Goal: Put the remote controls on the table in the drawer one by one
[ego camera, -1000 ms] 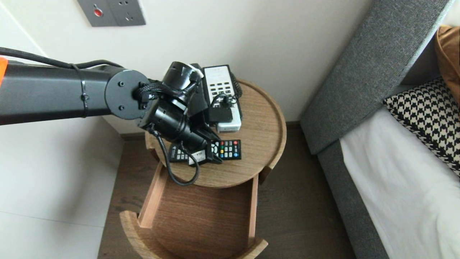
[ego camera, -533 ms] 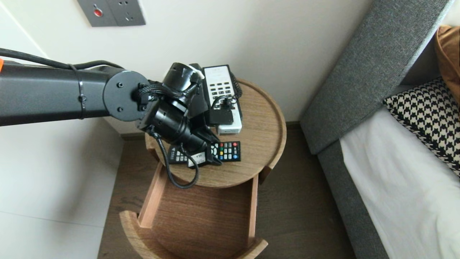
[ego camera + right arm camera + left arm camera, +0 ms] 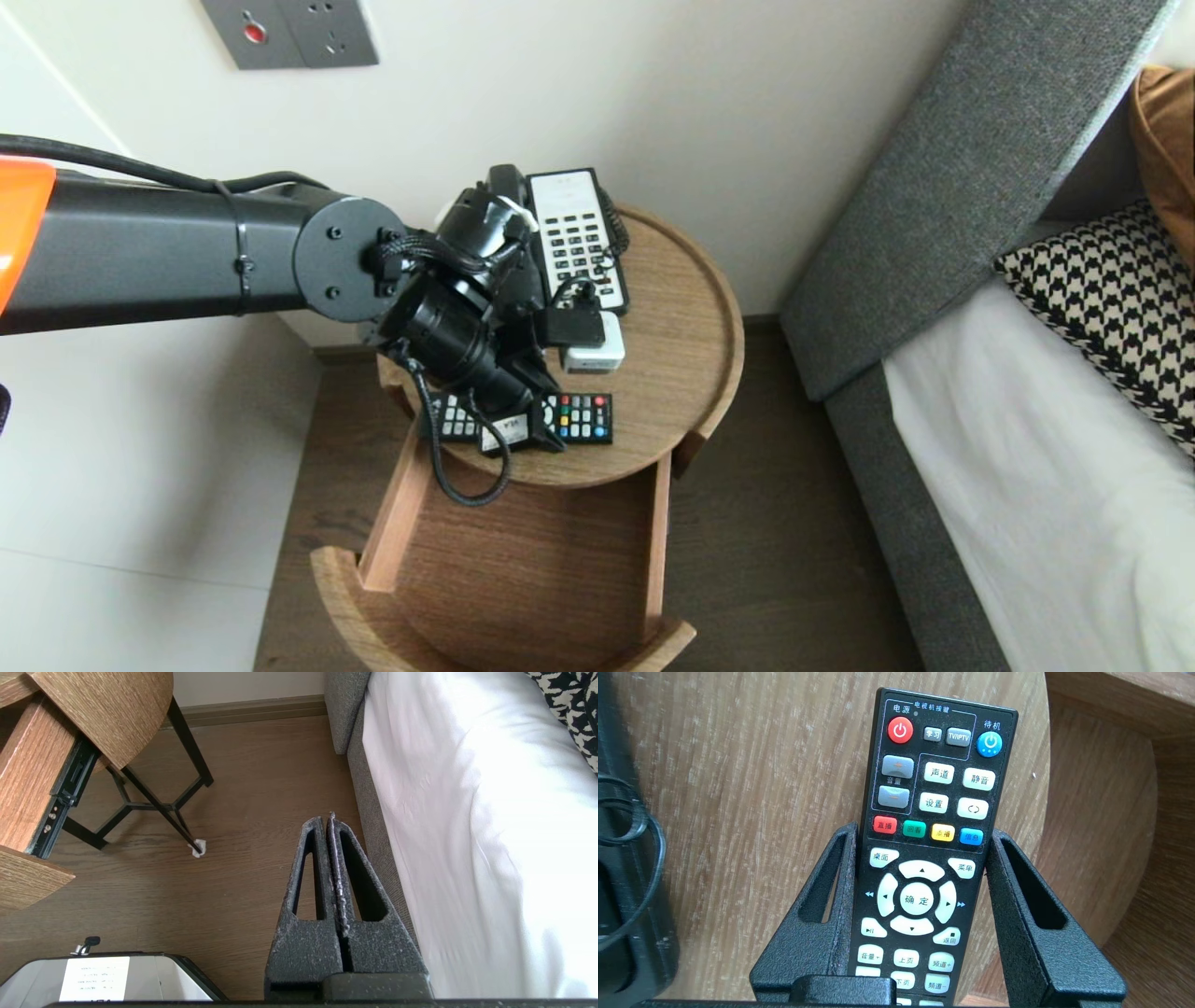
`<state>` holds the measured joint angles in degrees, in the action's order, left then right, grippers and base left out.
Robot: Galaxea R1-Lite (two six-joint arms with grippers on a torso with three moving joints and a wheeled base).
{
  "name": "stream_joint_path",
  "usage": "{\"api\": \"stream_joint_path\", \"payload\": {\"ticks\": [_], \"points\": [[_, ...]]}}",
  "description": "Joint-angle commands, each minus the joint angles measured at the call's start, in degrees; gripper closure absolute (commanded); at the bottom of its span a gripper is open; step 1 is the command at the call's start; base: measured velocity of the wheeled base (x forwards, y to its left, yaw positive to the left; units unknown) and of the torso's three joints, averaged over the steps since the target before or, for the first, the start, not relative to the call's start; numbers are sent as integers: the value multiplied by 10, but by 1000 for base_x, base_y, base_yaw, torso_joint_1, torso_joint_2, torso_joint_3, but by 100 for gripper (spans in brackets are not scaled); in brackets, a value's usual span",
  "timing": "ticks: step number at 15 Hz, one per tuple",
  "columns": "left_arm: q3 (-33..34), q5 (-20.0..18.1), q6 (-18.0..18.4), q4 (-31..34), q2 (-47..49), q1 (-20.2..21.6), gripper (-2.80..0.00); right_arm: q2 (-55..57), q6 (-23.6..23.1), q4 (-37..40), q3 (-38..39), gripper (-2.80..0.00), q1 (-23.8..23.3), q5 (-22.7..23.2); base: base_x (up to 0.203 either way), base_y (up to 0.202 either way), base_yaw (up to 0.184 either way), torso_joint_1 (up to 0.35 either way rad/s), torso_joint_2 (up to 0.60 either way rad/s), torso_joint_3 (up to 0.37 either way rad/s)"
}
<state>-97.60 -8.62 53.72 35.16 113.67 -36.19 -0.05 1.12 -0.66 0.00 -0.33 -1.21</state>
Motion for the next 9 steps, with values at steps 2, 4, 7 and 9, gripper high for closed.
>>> {"api": "stream_joint_path", "payload": {"ticks": [2,4,7,9], "points": [[-4,-1,3,7,2,0,0,-6,0,0,3,0,0,0,0,0,0,0,0,0],[-3,-1,6,6,3,-1,0,-6,0,0,3,0,0,0,0,0,0,0,0,0],[1,0,10,7,4,0,0,-6,0,0,3,0,0,0,0,0,0,0,0,0],[0,-3,10,6,8,0,0,-6,0,0,3,0,0,0,0,0,0,0,0,0]]}}
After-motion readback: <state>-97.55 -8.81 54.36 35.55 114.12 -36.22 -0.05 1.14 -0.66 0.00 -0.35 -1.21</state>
